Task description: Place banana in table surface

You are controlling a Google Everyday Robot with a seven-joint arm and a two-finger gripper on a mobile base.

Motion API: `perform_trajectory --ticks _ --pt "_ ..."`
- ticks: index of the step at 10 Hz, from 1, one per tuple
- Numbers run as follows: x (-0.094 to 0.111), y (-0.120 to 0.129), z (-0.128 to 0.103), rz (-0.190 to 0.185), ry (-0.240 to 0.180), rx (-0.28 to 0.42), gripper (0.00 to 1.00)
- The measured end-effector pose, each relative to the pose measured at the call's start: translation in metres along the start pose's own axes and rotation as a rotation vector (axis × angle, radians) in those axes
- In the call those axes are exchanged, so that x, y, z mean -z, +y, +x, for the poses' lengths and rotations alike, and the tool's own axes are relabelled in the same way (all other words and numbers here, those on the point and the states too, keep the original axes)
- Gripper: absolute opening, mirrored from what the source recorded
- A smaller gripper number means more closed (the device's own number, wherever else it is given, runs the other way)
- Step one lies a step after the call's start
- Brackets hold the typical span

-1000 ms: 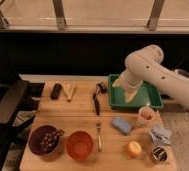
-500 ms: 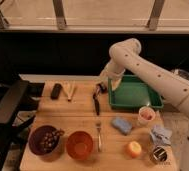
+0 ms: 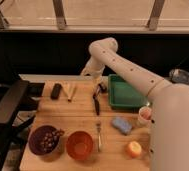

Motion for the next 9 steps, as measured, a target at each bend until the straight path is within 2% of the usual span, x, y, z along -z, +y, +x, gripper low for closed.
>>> perform_trajectory --ticks 3,5,7,9 --pt "0.000 0.001 0.000 -0.004 0.002 0.004 0.65" --pt "-0.001 0.001 0.000 -0.005 -0.009 0.033 0.65" --pt "-0.006 -0.005 -0.003 -0.002 0.004 0.097 0.65" --pt "-0.021 -0.029 -0.018 0.012 0.020 0.183 0.65"
